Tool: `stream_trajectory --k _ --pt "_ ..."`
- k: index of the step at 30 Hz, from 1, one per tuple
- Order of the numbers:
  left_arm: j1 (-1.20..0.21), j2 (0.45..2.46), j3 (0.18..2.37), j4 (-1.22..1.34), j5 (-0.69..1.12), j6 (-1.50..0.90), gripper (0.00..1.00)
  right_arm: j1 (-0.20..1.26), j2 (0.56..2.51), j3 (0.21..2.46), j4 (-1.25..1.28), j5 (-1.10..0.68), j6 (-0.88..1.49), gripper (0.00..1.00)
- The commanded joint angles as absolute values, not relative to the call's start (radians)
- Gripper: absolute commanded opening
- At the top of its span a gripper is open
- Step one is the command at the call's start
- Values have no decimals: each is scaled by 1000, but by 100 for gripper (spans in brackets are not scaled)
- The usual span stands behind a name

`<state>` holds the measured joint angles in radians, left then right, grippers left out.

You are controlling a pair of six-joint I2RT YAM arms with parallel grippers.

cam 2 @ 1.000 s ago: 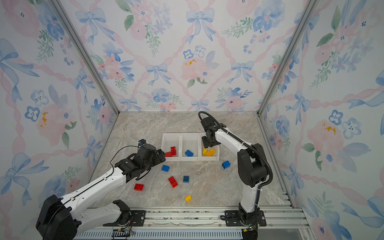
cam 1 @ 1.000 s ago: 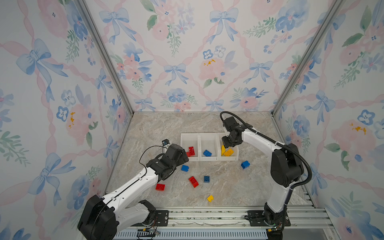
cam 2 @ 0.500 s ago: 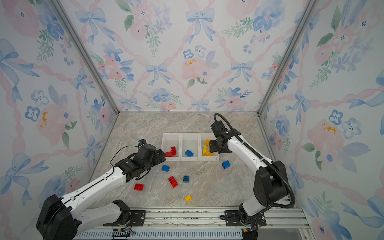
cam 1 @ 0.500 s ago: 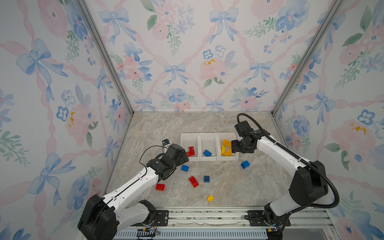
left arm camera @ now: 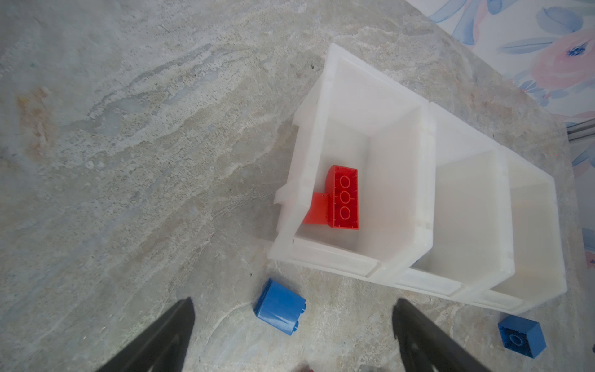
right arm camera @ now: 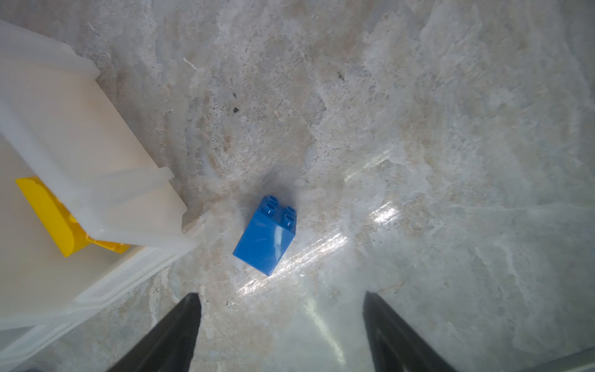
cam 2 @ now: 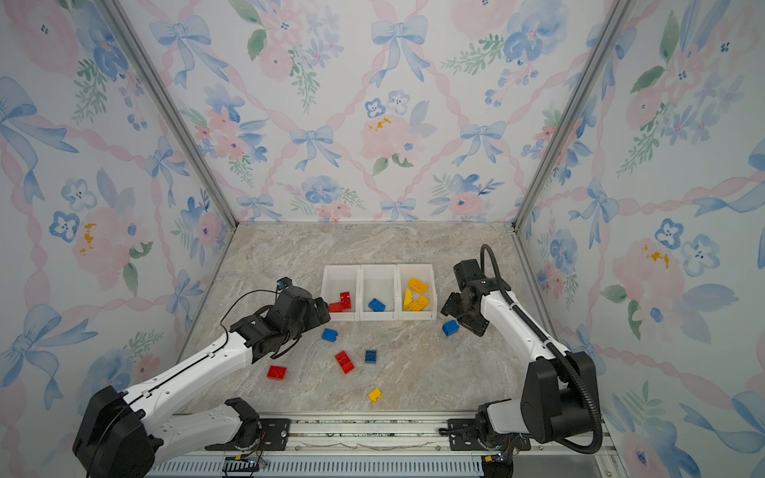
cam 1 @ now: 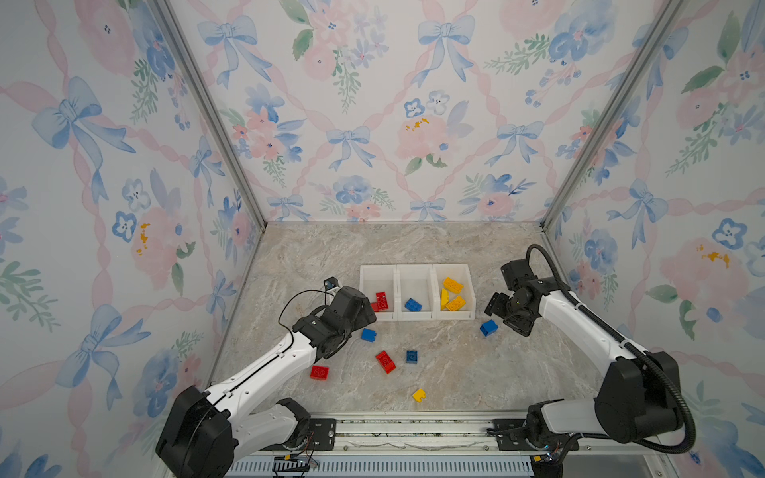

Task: Sort the legos into containers by color
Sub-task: Pick up the lego from the middle-right of the table.

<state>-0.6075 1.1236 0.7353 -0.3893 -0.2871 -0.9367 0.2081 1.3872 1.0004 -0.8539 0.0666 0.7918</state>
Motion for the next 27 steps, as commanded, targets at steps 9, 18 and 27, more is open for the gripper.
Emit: stream_trajectory --k 9,18,27 --pt "-605 1124 739 -385 -282 -908 98 196 1469 950 -748 34 926 82" --pt "-603 1113 730 -385 -283 -910 98 196 1545 933 -693 34 961 76" --pt "-600 1107 720 -385 -282 -913 98 196 1586 895 -641 40 985 66"
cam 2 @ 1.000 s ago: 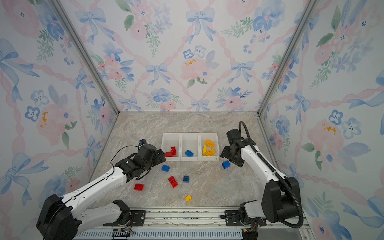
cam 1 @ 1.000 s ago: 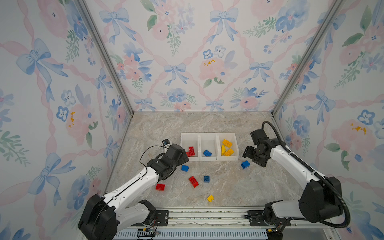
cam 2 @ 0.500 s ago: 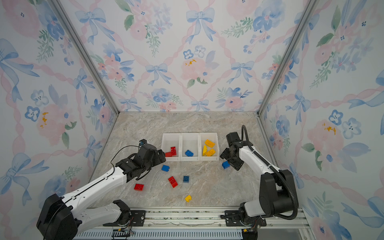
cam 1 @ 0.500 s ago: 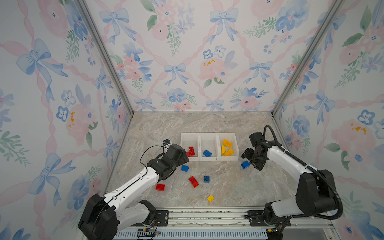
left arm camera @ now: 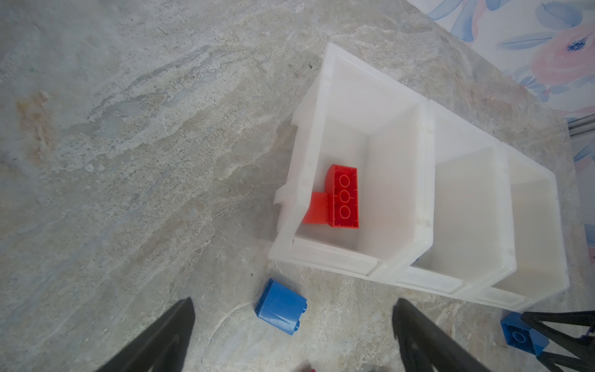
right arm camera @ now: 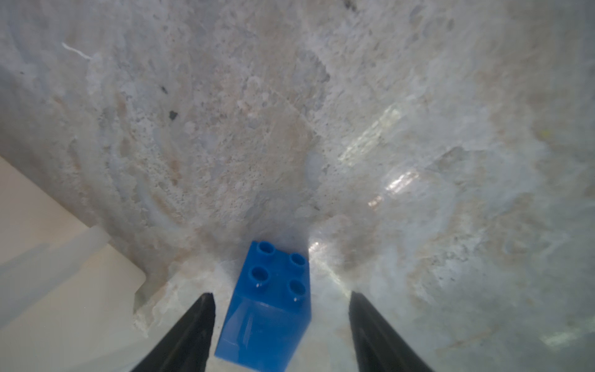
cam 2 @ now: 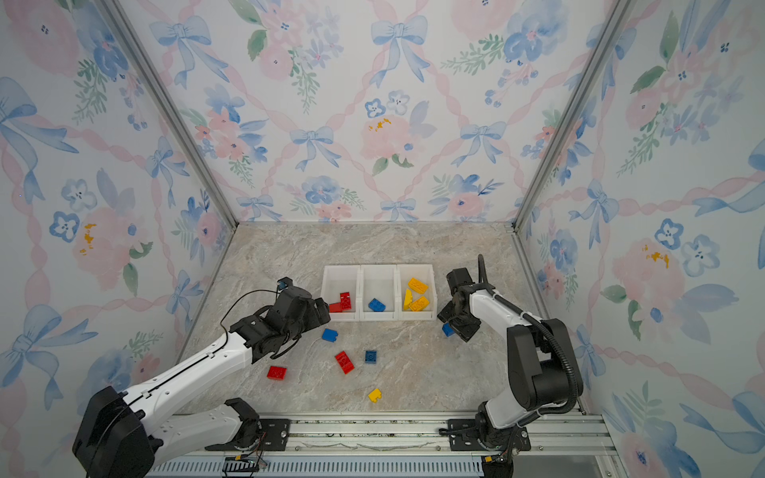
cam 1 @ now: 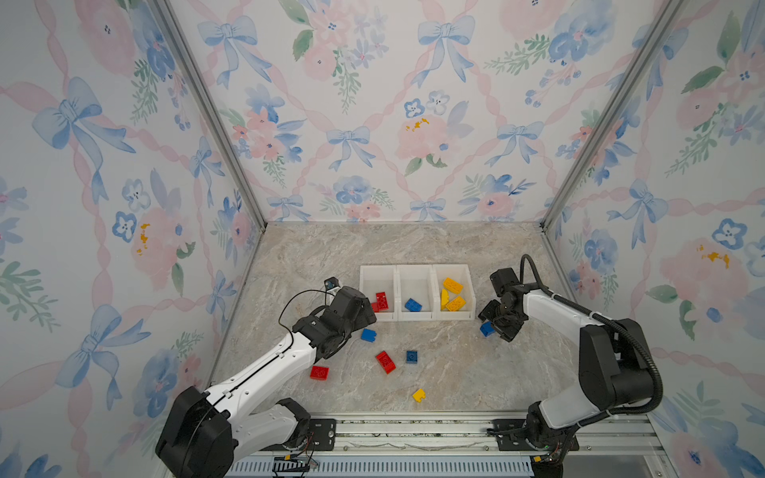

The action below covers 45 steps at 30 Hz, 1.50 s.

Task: Sort the legos into containers by color
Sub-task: Pick up the lego from the middle-right of the table.

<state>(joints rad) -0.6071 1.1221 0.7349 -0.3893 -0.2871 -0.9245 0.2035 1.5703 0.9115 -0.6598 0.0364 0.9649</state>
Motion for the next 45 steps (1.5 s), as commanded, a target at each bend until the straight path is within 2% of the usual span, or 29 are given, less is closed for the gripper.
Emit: stream_trajectory --k 1,7,17,25,31,39,45 --pt "-600 1107 721 -385 -282 -913 98 196 1587 893 -636 41 986 64" --pt "-596 1106 719 -385 -281 -913 98 196 1594 891 -626 47 989 47" --pt "-592 1096 709 -385 -279 -913 98 198 1547 879 -654 51 979 33" --pt "-591 1091 701 -385 -277 -911 98 236 1385 901 -768 78 947 30" --pt "-591 1093 695 -382 -275 -910 98 362 1324 1010 -848 134 896 29" --pt "-591 1083 690 -380 -270 -910 98 606 1437 1227 -879 244 795 29" --pt "-591 1063 649 -380 -268 -914 98 717 1556 1353 -853 250 715 29"
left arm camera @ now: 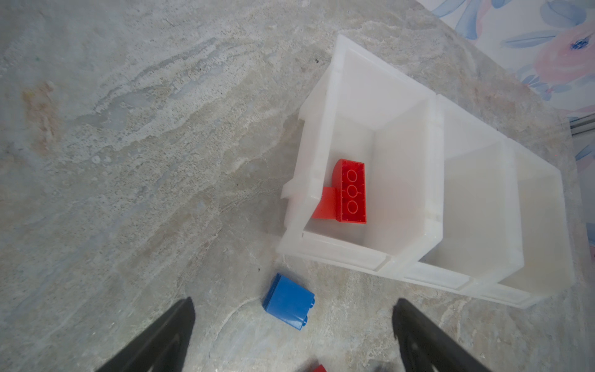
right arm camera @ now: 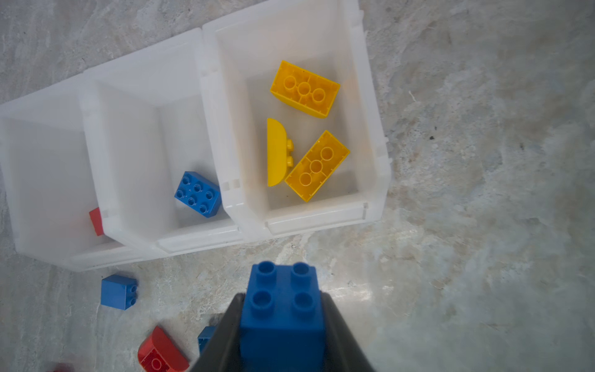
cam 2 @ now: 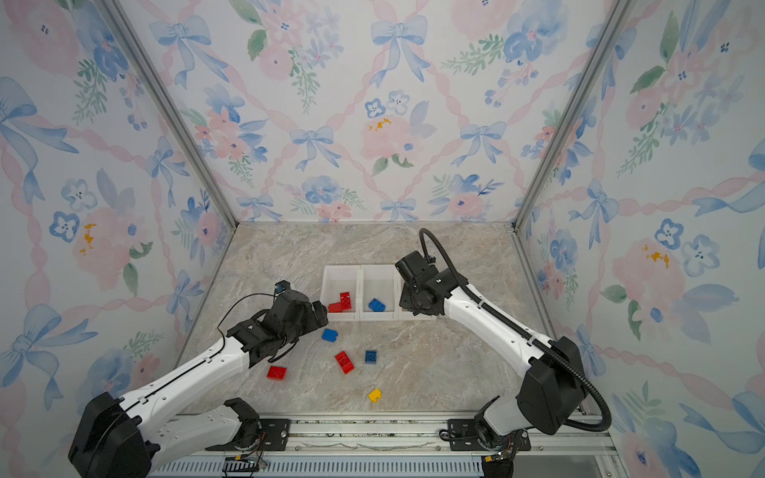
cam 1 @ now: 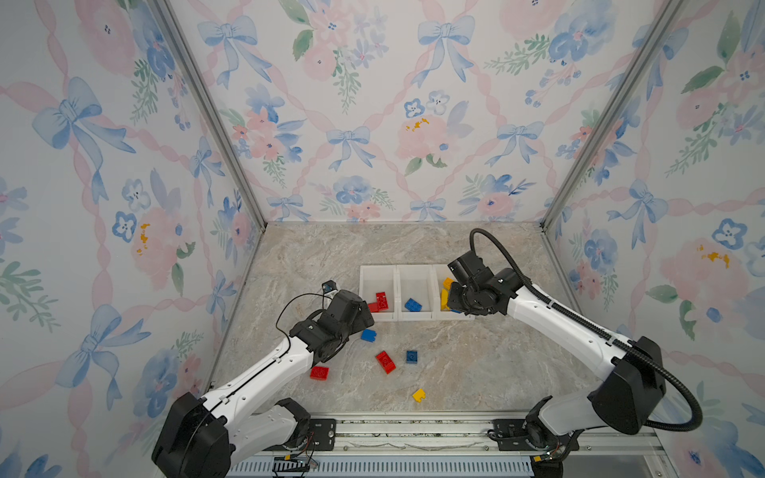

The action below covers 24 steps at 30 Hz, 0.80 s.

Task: Sort the legos into containers by color
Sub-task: Pick up the lego from the middle-right of the table, then place the lego in the container.

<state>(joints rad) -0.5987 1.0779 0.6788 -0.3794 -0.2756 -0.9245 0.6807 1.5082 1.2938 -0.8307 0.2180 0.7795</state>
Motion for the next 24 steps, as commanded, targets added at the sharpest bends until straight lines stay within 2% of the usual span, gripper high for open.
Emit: stream_trajectory --k 1,11,24 --pt "-591 1060 645 -381 -267 -914 98 729 1575 1370 -850 250 703 29" --pt "-591 1041 625 -383 -262 -922 98 785 1768 1532 -824 248 572 30" --pt "-591 1028 610 -382 -258 -934 98 763 2014 1713 -825 294 454 30"
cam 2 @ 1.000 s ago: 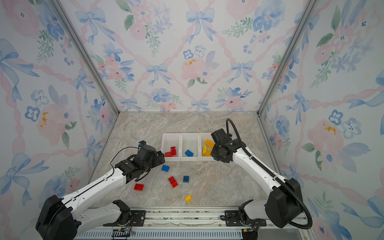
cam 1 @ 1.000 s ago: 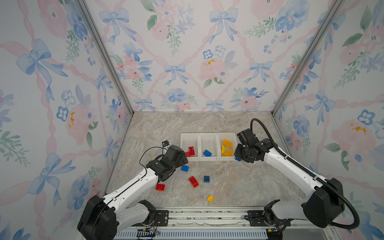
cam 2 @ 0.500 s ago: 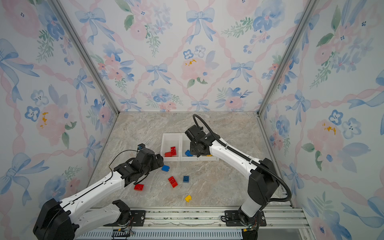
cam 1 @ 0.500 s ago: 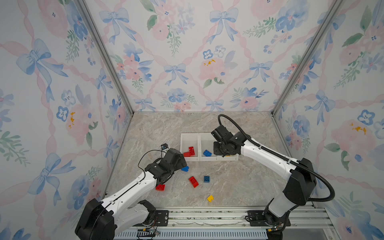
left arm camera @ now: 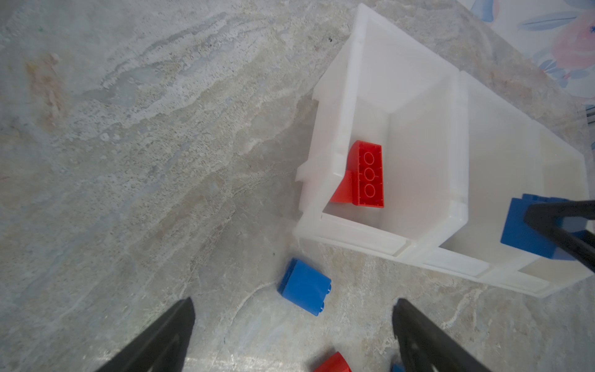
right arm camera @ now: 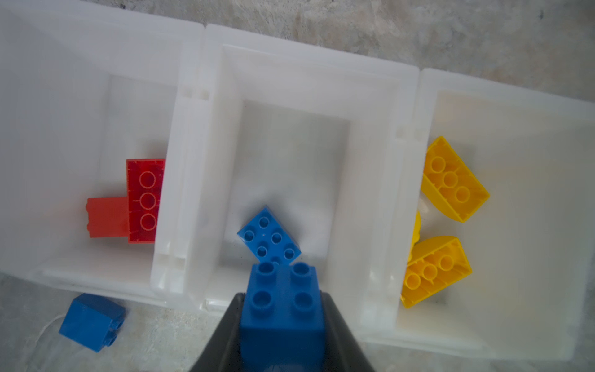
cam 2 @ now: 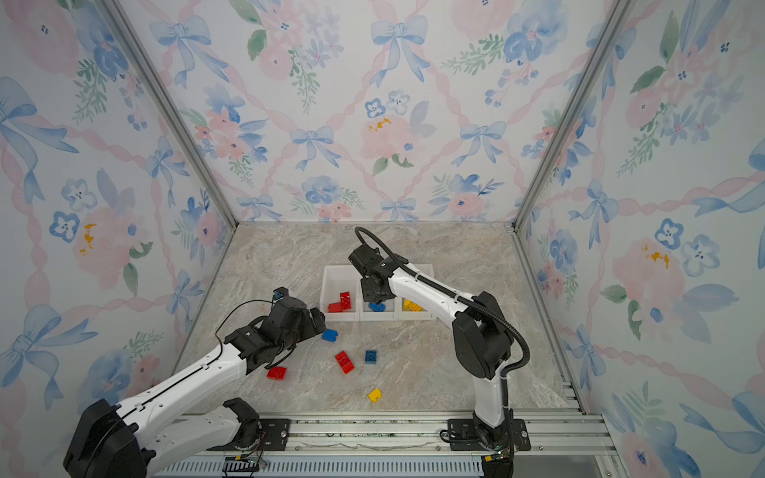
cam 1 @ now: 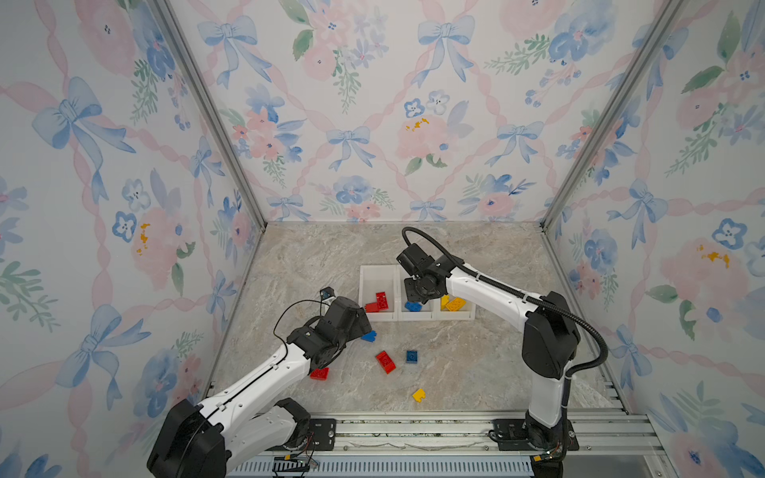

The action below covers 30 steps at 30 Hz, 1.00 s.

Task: Sort the legos into containers by color
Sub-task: Place the lego in the container.

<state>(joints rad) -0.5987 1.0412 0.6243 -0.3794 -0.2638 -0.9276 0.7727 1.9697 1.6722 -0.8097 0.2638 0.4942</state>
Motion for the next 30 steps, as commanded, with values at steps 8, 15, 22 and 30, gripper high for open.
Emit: stream_trajectory --k 8,15,22,30 --pt "-591 1028 600 -382 -258 -942 98 725 2090 1746 -817 291 434 31" --pt "-591 1023 588 -384 -264 -952 98 706 2112 1746 -819 285 430 43" --pt "-589 1021 580 -385 -273 -970 98 706 2104 1756 -825 281 426 54" --pt "-584 1000 565 -409 -273 -1019 98 709 2035 1734 -832 269 434 57"
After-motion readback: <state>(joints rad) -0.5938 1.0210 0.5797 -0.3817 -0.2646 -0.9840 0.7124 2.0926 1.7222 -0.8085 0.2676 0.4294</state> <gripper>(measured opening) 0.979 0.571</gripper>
